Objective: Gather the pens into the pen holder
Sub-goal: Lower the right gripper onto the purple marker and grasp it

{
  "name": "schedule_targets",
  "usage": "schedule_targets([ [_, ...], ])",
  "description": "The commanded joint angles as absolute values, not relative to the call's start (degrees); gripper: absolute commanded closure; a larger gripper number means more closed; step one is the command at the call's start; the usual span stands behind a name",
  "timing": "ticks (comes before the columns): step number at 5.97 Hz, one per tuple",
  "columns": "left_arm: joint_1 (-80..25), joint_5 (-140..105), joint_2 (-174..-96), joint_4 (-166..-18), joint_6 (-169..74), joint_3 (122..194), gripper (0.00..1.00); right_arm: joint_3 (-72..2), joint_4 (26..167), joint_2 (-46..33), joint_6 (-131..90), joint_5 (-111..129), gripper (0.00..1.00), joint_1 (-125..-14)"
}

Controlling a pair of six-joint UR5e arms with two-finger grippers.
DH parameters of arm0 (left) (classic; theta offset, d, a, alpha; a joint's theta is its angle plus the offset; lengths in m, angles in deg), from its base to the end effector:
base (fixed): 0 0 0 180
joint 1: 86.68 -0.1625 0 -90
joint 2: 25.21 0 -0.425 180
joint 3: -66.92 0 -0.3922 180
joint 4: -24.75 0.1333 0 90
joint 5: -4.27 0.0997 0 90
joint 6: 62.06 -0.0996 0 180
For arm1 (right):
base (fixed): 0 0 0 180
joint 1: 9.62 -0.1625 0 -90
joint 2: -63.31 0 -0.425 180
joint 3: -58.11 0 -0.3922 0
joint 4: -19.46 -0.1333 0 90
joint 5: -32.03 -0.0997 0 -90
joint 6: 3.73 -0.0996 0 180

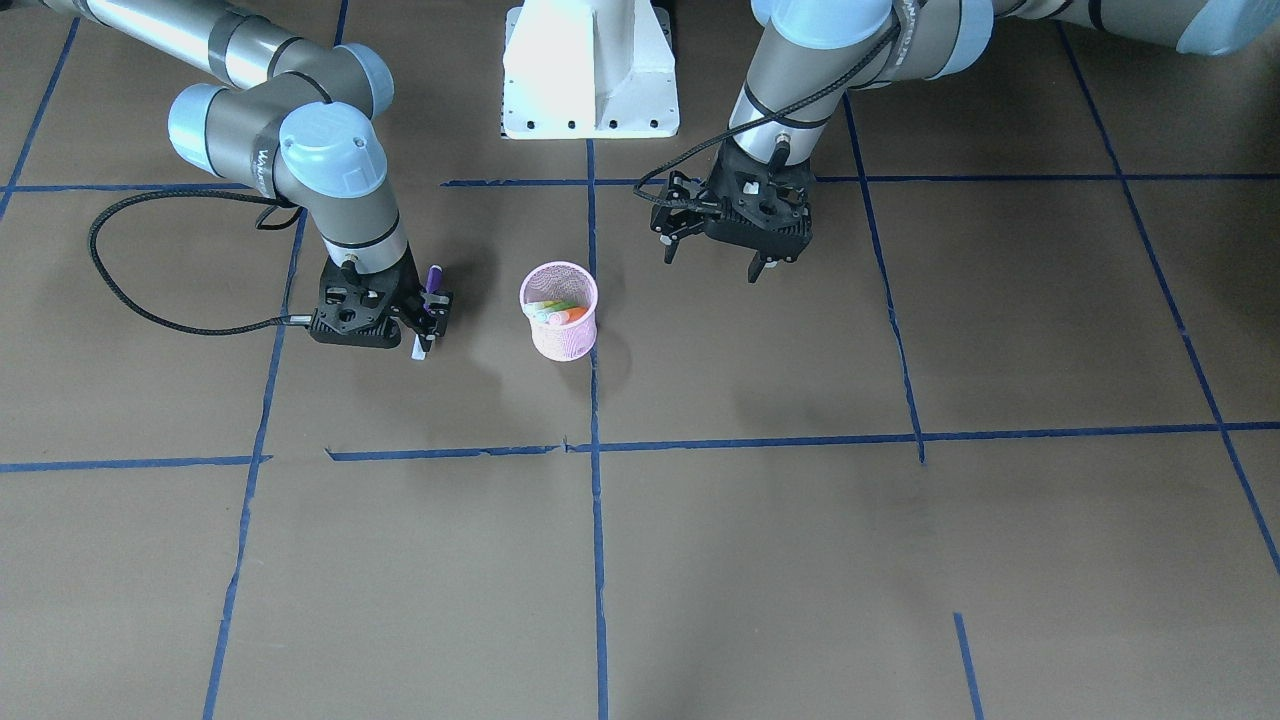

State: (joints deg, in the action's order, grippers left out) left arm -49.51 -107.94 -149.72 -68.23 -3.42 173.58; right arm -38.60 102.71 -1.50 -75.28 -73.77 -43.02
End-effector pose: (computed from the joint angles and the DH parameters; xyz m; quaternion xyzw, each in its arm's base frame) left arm 0.4361 -0.4507 0.1804 0.1097 0.4657 0.0433 0.8771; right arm -0.4855 -0.4473 0.3524 0.0267 -0.3515 0.0765 0.9327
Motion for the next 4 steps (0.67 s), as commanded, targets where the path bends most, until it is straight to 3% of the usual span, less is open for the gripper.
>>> schedule_targets([
  [1, -49.59, -107.88, -149.66, -68.24, -3.35, 173.62, 0.00, -38.48, 102.69, -1.47, -75.28, -73.88, 0.44, -41.80],
  [4, -49.59, -107.88, -149.66, -68.24, -3.27, 173.62, 0.00, -38.48, 102.69, -1.64, -75.19, -74.57, 0.56, -40.65],
])
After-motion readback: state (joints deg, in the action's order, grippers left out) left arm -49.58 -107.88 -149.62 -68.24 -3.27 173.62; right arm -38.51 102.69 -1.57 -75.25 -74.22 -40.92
